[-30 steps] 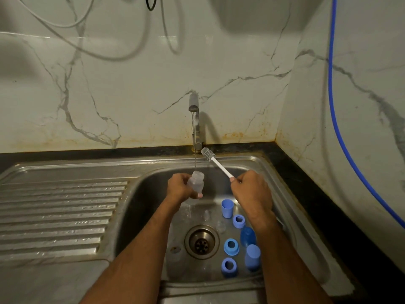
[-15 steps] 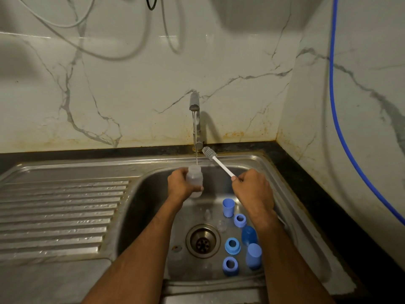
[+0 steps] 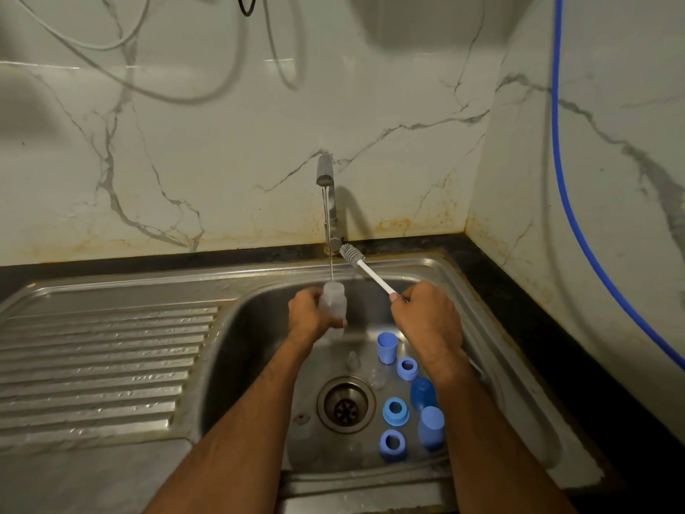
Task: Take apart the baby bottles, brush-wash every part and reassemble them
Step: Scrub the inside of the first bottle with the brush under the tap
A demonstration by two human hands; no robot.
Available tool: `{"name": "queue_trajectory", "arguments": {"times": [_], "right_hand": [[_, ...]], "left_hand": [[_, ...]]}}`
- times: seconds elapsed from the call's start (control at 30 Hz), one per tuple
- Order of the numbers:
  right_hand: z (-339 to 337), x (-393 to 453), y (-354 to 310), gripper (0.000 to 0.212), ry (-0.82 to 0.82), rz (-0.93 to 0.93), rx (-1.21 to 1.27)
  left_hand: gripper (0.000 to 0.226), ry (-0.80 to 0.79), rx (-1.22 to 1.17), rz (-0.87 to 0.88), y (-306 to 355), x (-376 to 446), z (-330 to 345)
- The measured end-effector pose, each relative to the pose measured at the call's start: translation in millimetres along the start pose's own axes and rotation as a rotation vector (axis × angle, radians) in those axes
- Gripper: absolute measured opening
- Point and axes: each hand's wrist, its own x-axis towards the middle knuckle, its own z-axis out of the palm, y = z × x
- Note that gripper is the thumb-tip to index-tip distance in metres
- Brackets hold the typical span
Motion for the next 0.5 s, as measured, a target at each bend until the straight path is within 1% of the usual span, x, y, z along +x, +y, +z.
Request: {"name": "queue_trajectory", "arguments": {"times": [0.07, 0.13, 0.27, 0.4, 0.5], "right_hand": [[1.0, -1.0, 0.5, 0.030, 0.004, 0.004, 0.008], [2.0, -2.5, 0.2, 0.030, 0.002, 0.001, 0.001], [1.1, -1.2, 3.2, 0.029, -0.001, 0.008, 0.009], [1.8, -4.4, 1.9, 0.029, -0.017, 0.001, 0.011], [1.9, -9.8, 2.9, 0.028, -0.040, 0.009, -0.007]], "left_hand": [[0.069, -0.013, 0.023, 0.005, -3.0, 1.4, -0.2], [0.072, 0.010, -0.023, 0.022, -4.8, 3.0, -1.6], [0.076, -0.002, -0.057, 0.029, -2.2, 3.0, -0.6], [0.073, 0.017, -0.083, 0.026, -5.7, 3.7, -6.7], [0.072, -0.003, -0.093, 0.033, -11.6, 1.5, -12.3]]}}
